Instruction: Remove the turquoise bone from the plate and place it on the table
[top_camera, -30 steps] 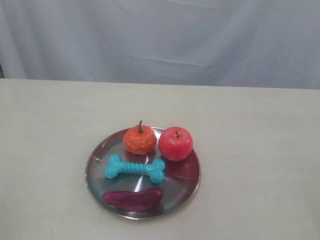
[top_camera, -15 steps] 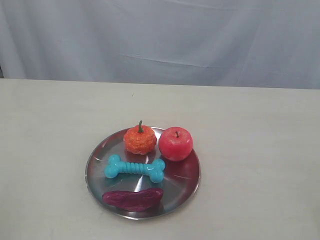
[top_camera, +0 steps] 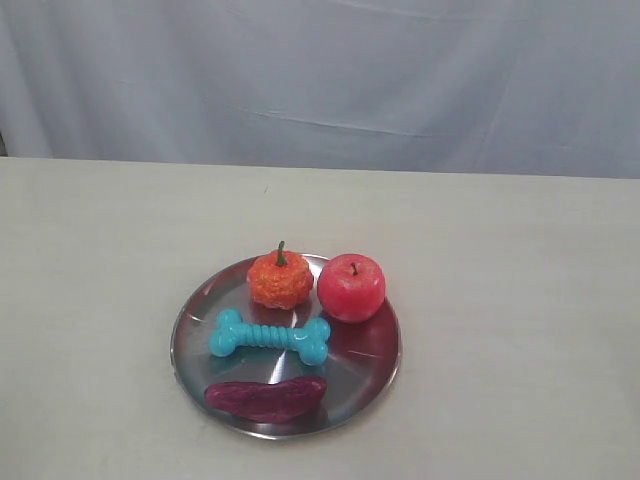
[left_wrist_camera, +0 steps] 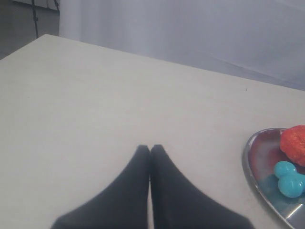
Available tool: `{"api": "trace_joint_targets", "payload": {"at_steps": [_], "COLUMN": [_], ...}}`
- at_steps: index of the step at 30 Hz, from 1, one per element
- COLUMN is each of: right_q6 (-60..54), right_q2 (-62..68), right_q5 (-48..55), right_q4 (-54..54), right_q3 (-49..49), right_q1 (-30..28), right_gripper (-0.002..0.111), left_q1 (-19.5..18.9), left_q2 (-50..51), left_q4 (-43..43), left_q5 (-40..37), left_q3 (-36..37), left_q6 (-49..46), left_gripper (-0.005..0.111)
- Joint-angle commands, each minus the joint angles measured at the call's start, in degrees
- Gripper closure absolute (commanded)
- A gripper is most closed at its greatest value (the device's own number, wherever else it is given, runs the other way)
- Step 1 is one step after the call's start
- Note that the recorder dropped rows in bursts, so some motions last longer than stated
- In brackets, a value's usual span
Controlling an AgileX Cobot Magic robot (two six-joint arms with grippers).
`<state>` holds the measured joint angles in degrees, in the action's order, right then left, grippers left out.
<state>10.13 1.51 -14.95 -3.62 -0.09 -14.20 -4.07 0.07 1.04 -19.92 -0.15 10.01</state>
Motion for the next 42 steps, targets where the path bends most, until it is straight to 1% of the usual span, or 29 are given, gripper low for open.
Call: {"api": "trace_joint_targets", "payload": {"at_steps": [1, 2, 4, 5, 8, 9, 12, 16, 19, 25, 27, 33, 36, 42], "right_q6": [10.14, 11.96, 11.57, 9.80, 0.73, 0.27, -4.32, -13.69, -17.69, -20.83, -23.52, -29.01, -29.80, -32.69], "right_q2": [0.18, 1.28, 4.58, 6.07, 15.37, 18.19, 28.41, 39.40, 47.95, 67.38, 73.67, 89.25, 94.93, 104.19], "right_q5": [6.81, 14.30, 17.45, 19.15, 28.42, 29.87, 33.50, 42.55, 46.96, 57.26, 58.72, 59.17, 59.26, 57.82], "right_q4": [1.46, 1.46, 1.46, 1.32, 0.96, 1.07, 3.62, 3.62, 3.62, 3.62, 3.62, 3.62, 3.62, 6.62], "right_q3": [-1.39, -4.42, -8.62, -10.88, -20.75, -23.30, -31.00, -40.74, -47.58, -65.06, -70.26, -78.84, -80.89, -81.32], "right_q1": [-0.51, -0.51, -0.29, -0.24, -0.24, -0.15, 3.57, 9.69, 14.36, 22.37, 24.79, 29.55, 30.48, 30.48], "right_gripper": [0.109, 0.109, 0.109, 0.109, 0.109, 0.109, 0.109, 0.109, 0.109, 0.109, 0.109, 0.109, 0.109, 0.109], "left_q1": [0.33, 0.33, 0.33, 0.33, 0.33, 0.33, 0.33, 0.33, 0.33, 0.33, 0.33, 0.33, 0.33, 0.33], "left_q2": [-0.07, -0.07, -0.07, -0.07, -0.07, -0.07, -0.07, -0.07, -0.07, -0.07, -0.07, -0.07, -0.07, -0.07], "left_q4": [0.19, 0.19, 0.19, 0.19, 0.19, 0.19, 0.19, 0.19, 0.19, 0.19, 0.19, 0.19, 0.19, 0.19], "left_q5": [0.30, 0.30, 0.30, 0.30, 0.30, 0.30, 0.30, 0.30, 0.30, 0.30, 0.30, 0.30, 0.30, 0.30], "left_q3": [0.15, 0.15, 0.15, 0.15, 0.15, 0.15, 0.15, 0.15, 0.15, 0.15, 0.15, 0.15, 0.15, 0.15], "left_q6": [0.11, 0.11, 0.11, 0.11, 0.11, 0.11, 0.11, 0.11, 0.11, 0.11, 0.11, 0.11, 0.11, 0.11], "left_gripper": [0.107, 0.107, 0.107, 0.107, 0.107, 0.107, 0.107, 0.107, 0.107, 0.107, 0.107, 0.107, 0.107, 0.107]}}
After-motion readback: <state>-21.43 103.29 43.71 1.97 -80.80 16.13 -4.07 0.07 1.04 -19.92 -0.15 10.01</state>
